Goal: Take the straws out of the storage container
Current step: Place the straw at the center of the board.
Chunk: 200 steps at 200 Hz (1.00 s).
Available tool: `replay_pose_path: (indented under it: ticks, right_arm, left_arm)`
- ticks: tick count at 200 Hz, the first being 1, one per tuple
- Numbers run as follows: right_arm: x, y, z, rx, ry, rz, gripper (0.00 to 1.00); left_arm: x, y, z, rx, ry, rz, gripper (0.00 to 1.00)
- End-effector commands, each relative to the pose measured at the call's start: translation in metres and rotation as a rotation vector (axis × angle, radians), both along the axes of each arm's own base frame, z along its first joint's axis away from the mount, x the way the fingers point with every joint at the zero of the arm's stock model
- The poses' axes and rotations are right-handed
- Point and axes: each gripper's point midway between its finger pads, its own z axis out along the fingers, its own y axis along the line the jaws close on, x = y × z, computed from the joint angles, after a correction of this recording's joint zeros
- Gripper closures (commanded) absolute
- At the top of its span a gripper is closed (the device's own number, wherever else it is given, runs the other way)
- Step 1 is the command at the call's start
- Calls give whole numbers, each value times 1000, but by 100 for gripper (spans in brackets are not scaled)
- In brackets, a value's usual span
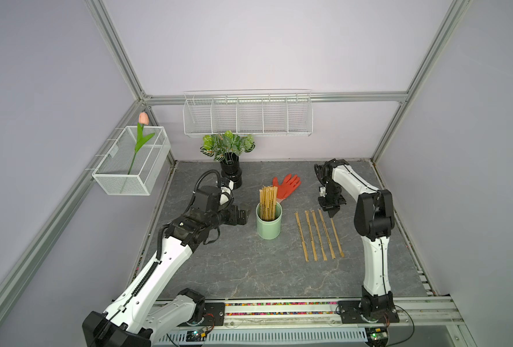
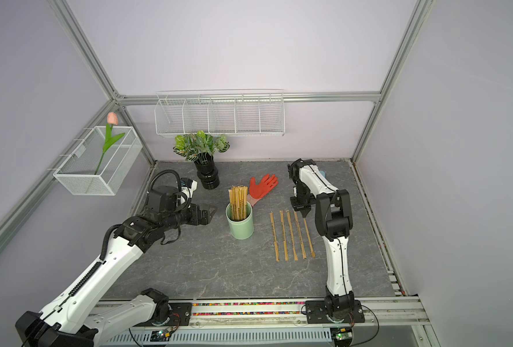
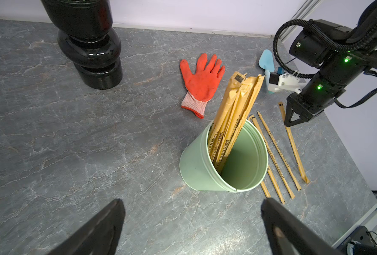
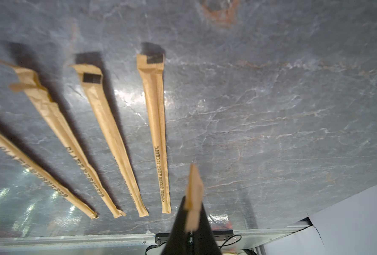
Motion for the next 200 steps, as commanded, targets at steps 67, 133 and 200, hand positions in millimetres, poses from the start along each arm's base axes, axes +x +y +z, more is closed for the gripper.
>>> replay_pose_path:
  ticks: [67, 133, 200]
  right_arm:
    - [-4, -3, -16, 15, 78, -11, 93]
    - [-4, -3, -22, 9, 90, -12, 91]
    - [-4, -2, -30, 9, 100, -22, 90]
  left_arm:
    - [-1, -3, 1, 3, 2, -16, 0]
    - [-1, -3, 1, 4, 3, -16, 0]
    - [-2, -2, 3, 1, -2, -15, 0]
